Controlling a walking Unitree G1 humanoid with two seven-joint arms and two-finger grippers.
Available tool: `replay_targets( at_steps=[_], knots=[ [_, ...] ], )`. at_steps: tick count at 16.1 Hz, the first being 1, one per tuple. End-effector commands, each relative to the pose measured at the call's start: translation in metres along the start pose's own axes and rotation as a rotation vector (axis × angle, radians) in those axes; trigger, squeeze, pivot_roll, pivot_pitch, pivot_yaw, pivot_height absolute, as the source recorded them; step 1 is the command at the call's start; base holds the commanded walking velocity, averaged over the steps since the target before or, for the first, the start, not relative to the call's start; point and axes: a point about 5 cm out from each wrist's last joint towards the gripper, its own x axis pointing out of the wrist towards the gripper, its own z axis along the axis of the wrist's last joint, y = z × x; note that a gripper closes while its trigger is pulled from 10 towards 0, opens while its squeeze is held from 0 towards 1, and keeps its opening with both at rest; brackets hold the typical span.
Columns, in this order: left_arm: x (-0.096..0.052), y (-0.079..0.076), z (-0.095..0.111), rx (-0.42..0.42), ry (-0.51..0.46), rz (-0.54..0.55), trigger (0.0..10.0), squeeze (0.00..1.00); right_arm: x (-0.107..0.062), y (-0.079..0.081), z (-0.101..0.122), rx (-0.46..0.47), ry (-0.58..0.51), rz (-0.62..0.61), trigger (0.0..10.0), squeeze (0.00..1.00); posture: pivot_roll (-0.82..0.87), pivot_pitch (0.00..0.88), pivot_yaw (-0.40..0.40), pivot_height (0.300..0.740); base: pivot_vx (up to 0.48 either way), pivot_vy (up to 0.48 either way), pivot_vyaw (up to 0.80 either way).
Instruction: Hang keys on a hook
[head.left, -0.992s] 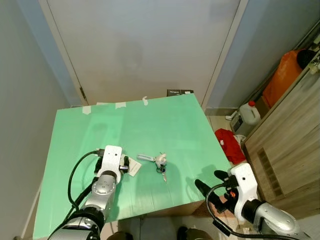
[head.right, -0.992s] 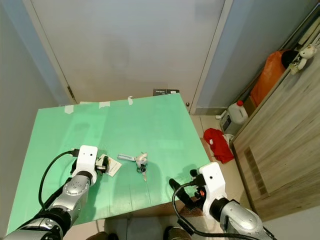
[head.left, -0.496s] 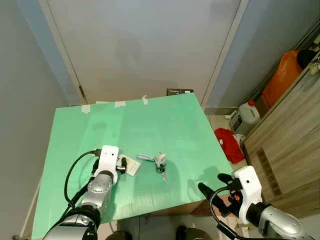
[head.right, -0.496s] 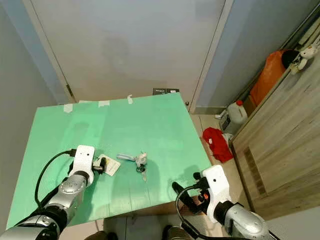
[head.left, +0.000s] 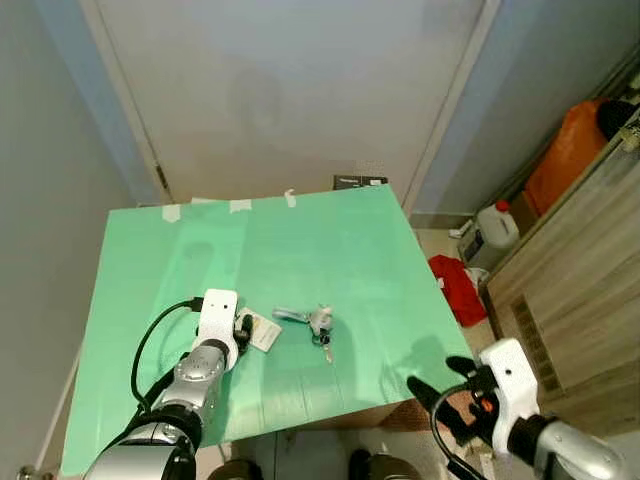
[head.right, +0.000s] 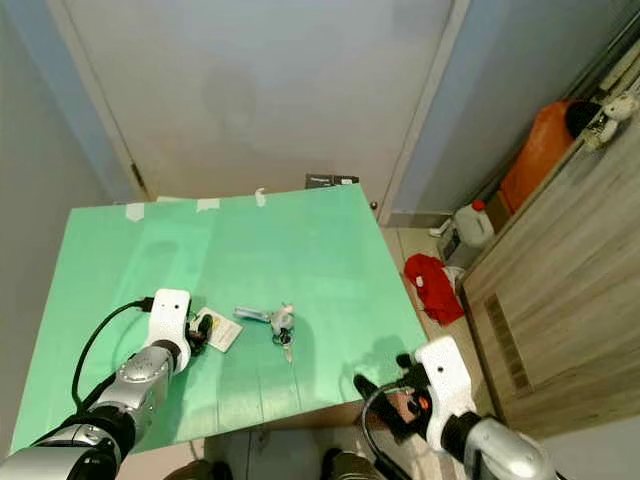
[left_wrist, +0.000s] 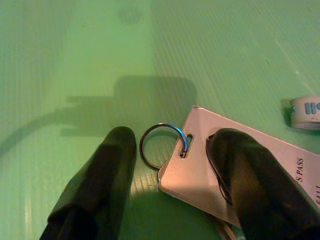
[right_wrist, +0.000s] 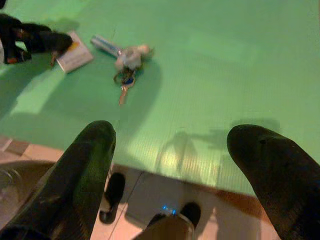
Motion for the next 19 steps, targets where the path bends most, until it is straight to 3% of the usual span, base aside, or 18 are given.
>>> replay_targets(
  at_steps=[1,8,14,19],
  knots=[
    [-0.002,-0.006,-0.013,-0.012,0.064,-0.027,0.0,0.0,-0.006,-0.002,0.004,-0.007,-0.007,-0.003,10.0,0.0,-0.27,0.148,-0.062,0.74,0.0,0.0,0.0],
    [-0.003,-0.023,-0.003,-0.036,-0.05,-0.116,0.0,0.0,-0.004,-0.002,0.004,-0.002,-0.007,-0.008,10.0,0.0,-0.25,0.136,-0.048,0.74,0.0,0.0,0.0],
    [-0.003,-0.043,0.033,-0.086,-0.259,-0.219,0.0,0.0,0.021,0.001,0.011,0.009,-0.048,0.019,10.0,0.0,-0.18,0.107,-0.03,0.74,0.0,0.0,0.0],
    [-0.006,-0.047,0.049,-0.097,-0.346,-0.267,0.0,0.0,0.037,-0.001,0.017,0.01,-0.079,0.029,10.0,0.0,-0.15,0.068,-0.018,0.74,0.0,0.0,0.0]
  ],
)
